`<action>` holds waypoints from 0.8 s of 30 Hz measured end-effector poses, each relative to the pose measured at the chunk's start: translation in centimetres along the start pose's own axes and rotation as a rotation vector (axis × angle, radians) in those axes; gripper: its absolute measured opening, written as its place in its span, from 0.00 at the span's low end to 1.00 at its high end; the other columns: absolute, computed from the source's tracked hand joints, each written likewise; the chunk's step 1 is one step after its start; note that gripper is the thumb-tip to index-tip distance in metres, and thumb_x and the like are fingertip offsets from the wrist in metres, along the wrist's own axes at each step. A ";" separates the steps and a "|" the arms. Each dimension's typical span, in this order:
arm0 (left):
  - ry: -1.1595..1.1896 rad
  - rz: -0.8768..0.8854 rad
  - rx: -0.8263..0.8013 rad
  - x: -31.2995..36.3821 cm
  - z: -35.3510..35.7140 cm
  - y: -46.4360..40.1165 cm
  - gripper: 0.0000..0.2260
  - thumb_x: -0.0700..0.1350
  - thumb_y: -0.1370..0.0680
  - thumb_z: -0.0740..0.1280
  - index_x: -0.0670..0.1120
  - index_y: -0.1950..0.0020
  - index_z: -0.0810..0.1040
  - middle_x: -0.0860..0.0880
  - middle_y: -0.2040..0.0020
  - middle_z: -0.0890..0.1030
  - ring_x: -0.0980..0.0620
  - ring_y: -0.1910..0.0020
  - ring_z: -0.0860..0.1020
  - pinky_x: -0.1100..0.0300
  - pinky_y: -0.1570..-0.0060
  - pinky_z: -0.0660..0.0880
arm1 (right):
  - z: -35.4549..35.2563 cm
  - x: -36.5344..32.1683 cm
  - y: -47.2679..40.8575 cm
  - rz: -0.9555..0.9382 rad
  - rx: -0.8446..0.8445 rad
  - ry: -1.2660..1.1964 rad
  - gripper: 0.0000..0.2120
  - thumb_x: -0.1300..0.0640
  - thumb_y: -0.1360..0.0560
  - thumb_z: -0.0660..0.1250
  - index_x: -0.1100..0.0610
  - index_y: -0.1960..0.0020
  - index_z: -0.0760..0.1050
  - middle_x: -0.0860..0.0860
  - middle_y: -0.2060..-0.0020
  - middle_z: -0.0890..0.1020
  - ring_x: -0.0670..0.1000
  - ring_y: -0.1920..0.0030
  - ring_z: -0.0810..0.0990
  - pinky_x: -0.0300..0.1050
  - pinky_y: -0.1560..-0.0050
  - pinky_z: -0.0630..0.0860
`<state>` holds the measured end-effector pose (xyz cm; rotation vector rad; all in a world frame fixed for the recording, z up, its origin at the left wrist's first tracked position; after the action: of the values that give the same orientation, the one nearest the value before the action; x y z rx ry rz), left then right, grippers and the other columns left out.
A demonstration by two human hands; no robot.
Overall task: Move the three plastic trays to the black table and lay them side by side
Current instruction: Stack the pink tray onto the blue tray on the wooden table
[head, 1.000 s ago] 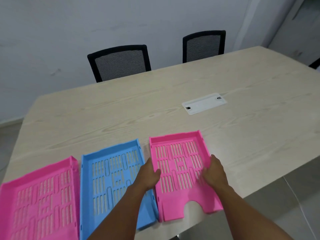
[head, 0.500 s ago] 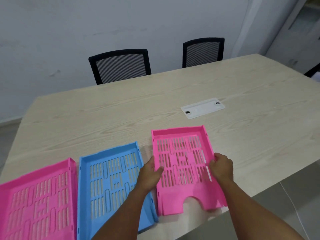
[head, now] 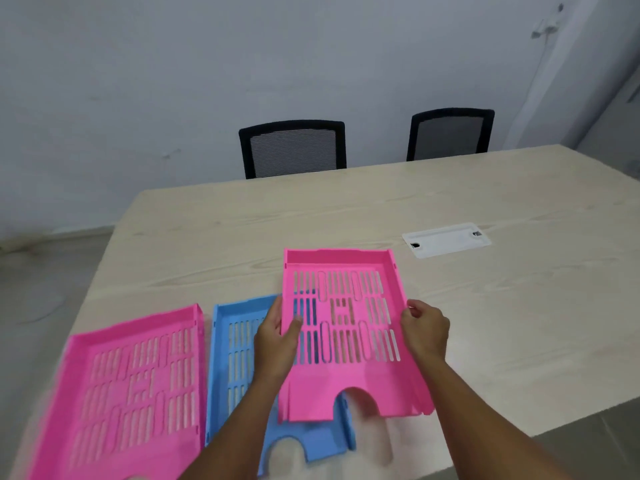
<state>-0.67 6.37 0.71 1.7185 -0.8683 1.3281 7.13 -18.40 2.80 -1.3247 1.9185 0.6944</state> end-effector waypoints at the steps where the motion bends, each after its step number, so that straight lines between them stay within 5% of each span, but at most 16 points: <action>1: 0.004 -0.007 0.037 -0.5 -1.6 0.1 0.28 0.37 0.21 0.68 0.40 0.22 0.64 0.44 0.23 0.68 0.48 0.24 0.66 0.52 0.24 0.62 | 1.1 -0.4 1.0 -0.013 -0.026 -0.021 0.15 0.67 0.25 0.63 0.64 0.43 0.83 0.62 0.51 0.87 0.64 0.50 0.84 0.52 0.46 0.80; 8: 0.014 -0.055 0.127 -3.6 -10.1 2.1 0.28 0.36 0.21 0.68 0.41 0.22 0.64 0.46 0.23 0.67 0.46 0.24 0.66 0.55 0.28 0.62 | 6.9 -1.9 7.0 -0.097 -0.182 -0.032 0.12 0.67 0.26 0.62 0.64 0.51 0.84 0.61 0.61 0.87 0.64 0.58 0.84 0.57 0.54 0.81; 13: -0.070 -0.065 0.108 -4.9 -12.0 3.3 0.28 0.42 0.20 0.68 0.48 0.22 0.64 0.47 0.22 0.66 0.42 0.24 0.67 0.42 0.28 0.65 | 8.6 -1.5 8.9 -0.090 -0.215 -0.035 0.13 0.67 0.23 0.61 0.61 0.51 0.85 0.58 0.66 0.86 0.59 0.67 0.83 0.55 0.61 0.82; 17: -0.096 -0.066 0.119 -5.4 -12.1 3.6 0.28 0.44 0.21 0.68 0.50 0.22 0.64 0.46 0.21 0.64 0.40 0.24 0.66 0.37 0.28 0.66 | 8.6 -1.8 9.2 -0.100 -0.218 -0.048 0.12 0.67 0.22 0.61 0.65 0.47 0.84 0.61 0.59 0.87 0.61 0.60 0.85 0.56 0.56 0.83; 22: -0.072 -0.064 0.138 -5.5 -12.5 3.7 0.29 0.42 0.21 0.68 0.47 0.21 0.63 0.46 0.21 0.64 0.40 0.24 0.66 0.41 0.28 0.64 | 9.0 -1.9 9.3 -0.144 -0.222 -0.049 0.15 0.68 0.23 0.61 0.62 0.45 0.85 0.59 0.60 0.88 0.59 0.63 0.84 0.55 0.57 0.83; 24: -0.064 -0.060 0.160 -5.5 -12.7 3.7 0.28 0.42 0.21 0.68 0.46 0.21 0.63 0.46 0.21 0.65 0.40 0.25 0.67 0.46 0.29 0.63 | 9.3 -1.9 9.1 -0.153 -0.234 -0.062 0.16 0.69 0.24 0.61 0.61 0.44 0.85 0.58 0.61 0.88 0.55 0.67 0.82 0.47 0.62 0.83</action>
<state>-10.71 16.22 -2.09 1.9045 -0.7569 1.3392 1.22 -7.26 -1.11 -1.5559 1.7054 0.8921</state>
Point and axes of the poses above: each hand's wrist, its own y-axis away from the middle knuckle, its own z-axis out of the palm, x = y × z, the point moved 2 cm from there along -y, towards the middle knuckle
